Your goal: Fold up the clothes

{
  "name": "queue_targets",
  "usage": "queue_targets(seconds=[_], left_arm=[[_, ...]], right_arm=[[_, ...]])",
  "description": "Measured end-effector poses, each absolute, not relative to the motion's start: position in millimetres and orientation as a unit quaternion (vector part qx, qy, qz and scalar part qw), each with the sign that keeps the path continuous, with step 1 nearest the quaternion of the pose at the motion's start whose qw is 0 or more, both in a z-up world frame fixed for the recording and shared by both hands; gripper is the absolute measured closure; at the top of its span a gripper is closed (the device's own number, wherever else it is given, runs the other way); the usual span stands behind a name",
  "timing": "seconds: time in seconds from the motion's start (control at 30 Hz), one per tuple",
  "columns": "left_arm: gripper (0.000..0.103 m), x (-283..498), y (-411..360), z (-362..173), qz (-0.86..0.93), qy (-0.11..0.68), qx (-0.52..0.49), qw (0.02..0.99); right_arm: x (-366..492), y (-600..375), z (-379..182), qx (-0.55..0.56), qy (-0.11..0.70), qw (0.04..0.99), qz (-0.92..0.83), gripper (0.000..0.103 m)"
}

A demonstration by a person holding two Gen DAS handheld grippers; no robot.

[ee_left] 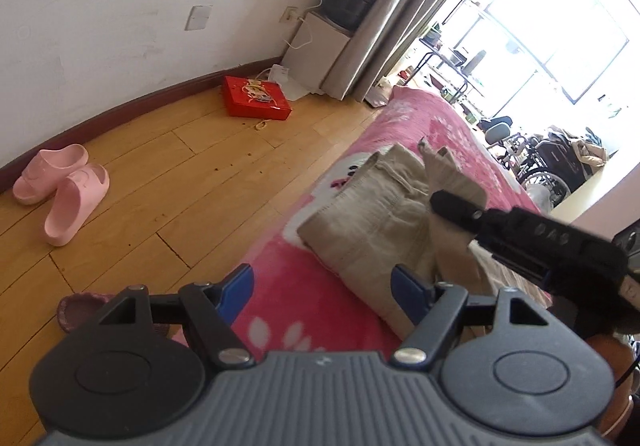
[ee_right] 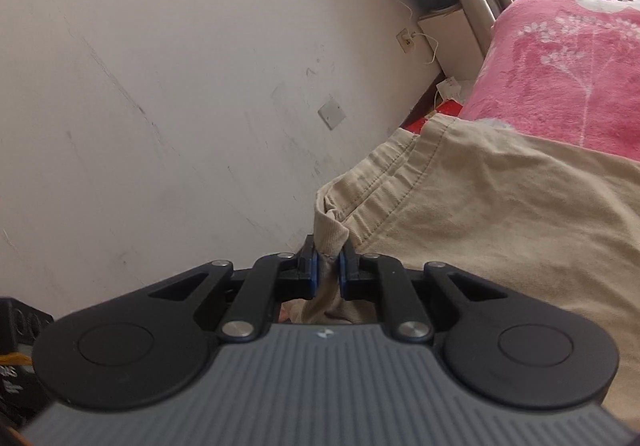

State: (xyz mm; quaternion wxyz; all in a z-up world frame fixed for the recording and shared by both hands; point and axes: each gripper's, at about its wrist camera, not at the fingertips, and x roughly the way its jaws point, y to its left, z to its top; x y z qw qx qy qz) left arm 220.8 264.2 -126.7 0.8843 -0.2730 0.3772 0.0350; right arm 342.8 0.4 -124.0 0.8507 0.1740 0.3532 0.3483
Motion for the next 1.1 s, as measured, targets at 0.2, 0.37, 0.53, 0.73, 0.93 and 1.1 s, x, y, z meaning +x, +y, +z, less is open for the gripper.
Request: queue_targets(seconds=[0.2,0.37,0.53,0.73,0.93,1.1], left_arm=[[0.027,213.6,274.4,-121.3,0.053,0.37,-0.29,0.881],[0.027,212.3,280.4,-106.2,0.062,0.346,-0.294,0.889],[0.027,235.6,258.4,-94.3,0.043,0.337,-0.255,0.905],[0.035,280.0,218.9,-98.9,-0.006,0.365,-0.209,0.907],[0.041,305.0,197.2,-122.5,-0.003,0.428,-0.134,0.894],[0.04,300.9,199.8,-125.4,-0.009,0.437,-0.131,0.89]], right_arm=[[351.3,31.2,-145.5,0.109,0.391,0.841,0.357,0.081],[350.4,23.0,-144.2,0.195,0.393,0.797,0.415,0.071],[334.5,-32.4,-127.2,0.248,0.375,0.807,0.383,0.071],[296.7,-27.6,-114.3,0.044,0.335,0.87,0.359,0.073],[262.5,-5.0,-111.5,-0.168,0.29,0.884,0.327,0.075],[272.1,3.2,-127.5,-0.207,0.288,0.878,0.322,0.075]])
